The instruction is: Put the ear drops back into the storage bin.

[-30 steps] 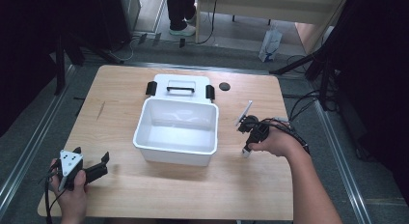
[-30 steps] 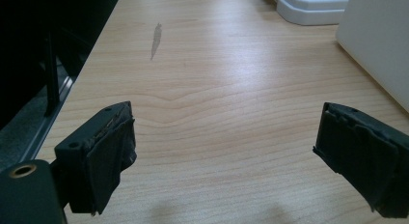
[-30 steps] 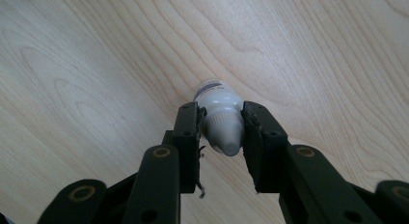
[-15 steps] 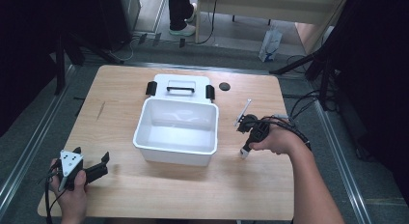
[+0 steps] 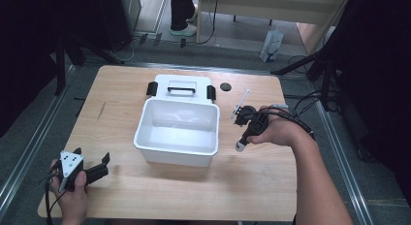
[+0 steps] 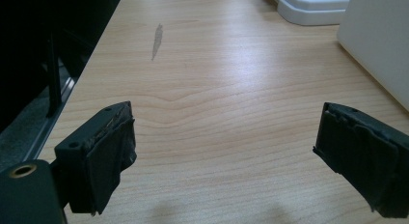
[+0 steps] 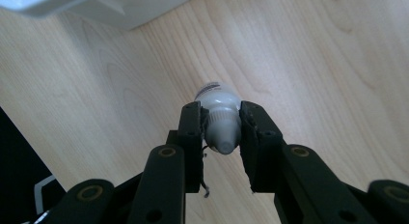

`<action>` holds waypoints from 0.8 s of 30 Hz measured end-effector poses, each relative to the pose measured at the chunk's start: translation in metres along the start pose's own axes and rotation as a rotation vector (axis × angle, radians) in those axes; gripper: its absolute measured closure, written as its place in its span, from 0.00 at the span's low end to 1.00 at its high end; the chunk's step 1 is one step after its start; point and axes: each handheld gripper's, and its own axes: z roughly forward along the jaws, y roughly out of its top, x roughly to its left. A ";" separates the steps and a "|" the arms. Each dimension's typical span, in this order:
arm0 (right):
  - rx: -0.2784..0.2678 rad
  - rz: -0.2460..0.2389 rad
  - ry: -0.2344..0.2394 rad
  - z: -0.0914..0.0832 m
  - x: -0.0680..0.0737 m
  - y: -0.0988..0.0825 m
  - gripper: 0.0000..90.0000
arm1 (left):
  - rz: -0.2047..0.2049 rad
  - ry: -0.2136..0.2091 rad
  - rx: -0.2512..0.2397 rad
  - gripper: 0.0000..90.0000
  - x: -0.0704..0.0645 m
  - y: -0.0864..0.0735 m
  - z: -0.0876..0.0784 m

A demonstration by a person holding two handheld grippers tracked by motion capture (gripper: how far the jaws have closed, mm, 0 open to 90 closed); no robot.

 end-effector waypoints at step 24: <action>-0.039 -0.030 0.017 -0.075 0.012 0.059 0.80 | -0.001 -0.001 0.001 0.08 0.000 0.000 0.000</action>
